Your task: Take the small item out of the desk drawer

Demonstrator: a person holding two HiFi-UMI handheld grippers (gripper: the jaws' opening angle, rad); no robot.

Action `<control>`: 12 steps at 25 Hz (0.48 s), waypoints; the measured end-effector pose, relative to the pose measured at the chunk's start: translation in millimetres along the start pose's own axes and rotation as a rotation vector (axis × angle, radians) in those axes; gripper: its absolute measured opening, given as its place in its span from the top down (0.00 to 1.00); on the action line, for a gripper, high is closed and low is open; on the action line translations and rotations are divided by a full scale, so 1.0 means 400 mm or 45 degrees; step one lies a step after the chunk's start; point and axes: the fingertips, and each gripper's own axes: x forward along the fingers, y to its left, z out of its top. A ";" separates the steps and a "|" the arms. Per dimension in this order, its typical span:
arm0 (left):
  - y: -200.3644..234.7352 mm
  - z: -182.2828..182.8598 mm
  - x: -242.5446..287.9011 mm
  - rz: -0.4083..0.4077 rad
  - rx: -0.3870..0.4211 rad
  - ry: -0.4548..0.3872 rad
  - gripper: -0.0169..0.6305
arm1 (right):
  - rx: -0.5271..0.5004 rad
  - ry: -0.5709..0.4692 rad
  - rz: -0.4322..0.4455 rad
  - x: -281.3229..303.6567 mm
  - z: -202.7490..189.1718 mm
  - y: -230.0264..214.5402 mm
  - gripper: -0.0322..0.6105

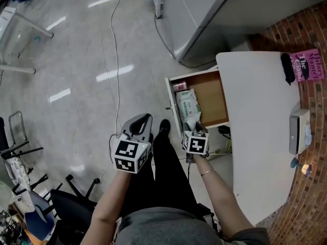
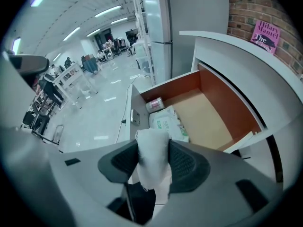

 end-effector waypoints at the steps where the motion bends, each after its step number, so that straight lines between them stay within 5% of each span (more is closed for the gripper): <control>1: -0.002 0.000 -0.002 -0.008 0.006 0.000 0.94 | 0.011 -0.016 0.002 -0.012 0.005 0.004 0.66; 12: -0.045 -0.002 -0.026 -0.085 0.075 0.000 0.94 | 0.117 -0.203 0.023 -0.146 0.059 0.028 0.66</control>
